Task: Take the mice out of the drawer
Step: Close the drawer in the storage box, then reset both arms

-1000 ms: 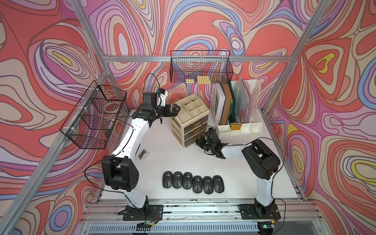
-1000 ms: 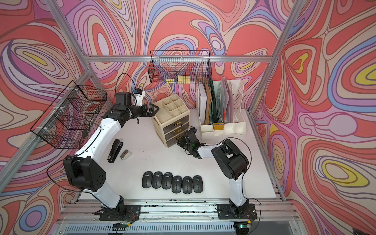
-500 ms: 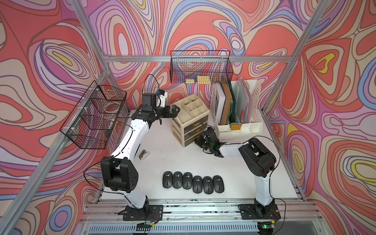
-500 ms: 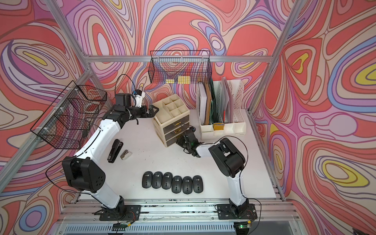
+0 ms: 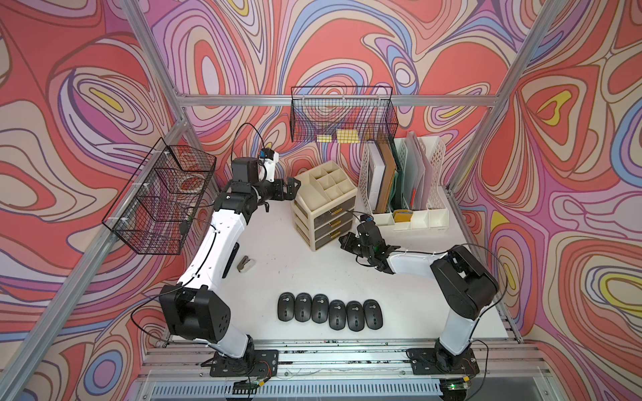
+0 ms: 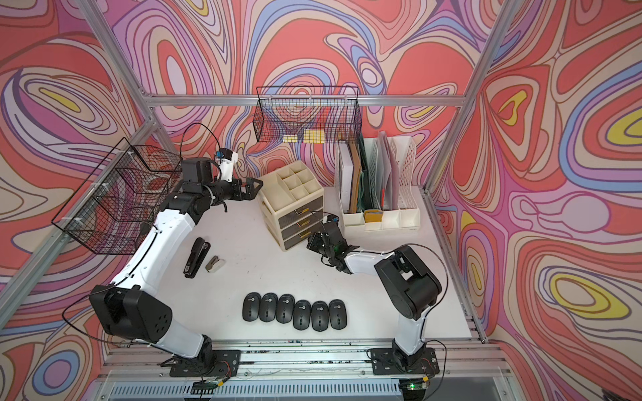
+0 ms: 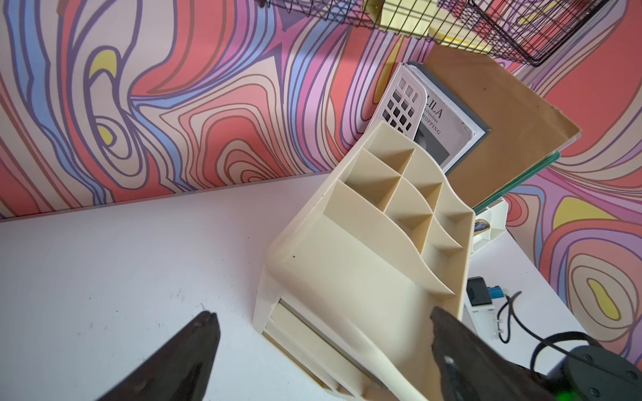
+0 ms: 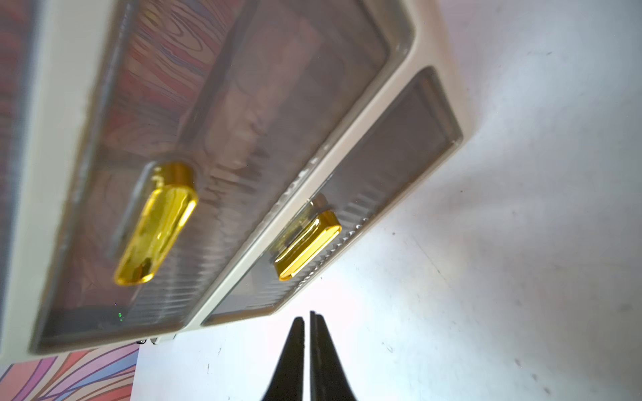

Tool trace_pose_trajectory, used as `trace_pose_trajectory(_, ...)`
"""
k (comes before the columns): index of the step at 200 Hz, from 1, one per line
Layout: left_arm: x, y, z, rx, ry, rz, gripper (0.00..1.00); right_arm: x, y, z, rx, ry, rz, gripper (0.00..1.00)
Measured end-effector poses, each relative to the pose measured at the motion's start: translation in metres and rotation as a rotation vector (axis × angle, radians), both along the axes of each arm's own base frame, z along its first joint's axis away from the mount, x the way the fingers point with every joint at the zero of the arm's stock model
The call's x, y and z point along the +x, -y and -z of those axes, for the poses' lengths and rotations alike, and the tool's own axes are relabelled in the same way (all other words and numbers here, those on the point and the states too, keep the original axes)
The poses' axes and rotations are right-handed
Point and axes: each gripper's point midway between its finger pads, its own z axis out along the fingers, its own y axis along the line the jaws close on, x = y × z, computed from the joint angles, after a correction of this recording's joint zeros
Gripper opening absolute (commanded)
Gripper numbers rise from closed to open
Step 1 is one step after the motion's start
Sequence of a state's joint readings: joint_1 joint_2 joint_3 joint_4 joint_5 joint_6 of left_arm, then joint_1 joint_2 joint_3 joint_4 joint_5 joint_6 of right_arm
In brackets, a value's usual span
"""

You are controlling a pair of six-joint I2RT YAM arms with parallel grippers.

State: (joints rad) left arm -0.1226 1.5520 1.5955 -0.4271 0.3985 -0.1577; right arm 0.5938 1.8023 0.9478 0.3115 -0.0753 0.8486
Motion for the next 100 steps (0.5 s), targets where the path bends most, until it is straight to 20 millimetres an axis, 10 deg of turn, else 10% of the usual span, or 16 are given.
trace_pose_trajectory(64, -0.034, -0.009, 0.014, 0.013, -0.024, -0.034, 0.99, -0.04, 0.036, -0.058, -0.172, 0.171, -0.096, 0.97)
trace_pose_trajectory(100, -0.072, -0.014, 0.024, 0.05, -0.021, -0.082, 0.99, -0.067, 0.053, -0.093, -0.255, 0.269, -0.167, 0.98)
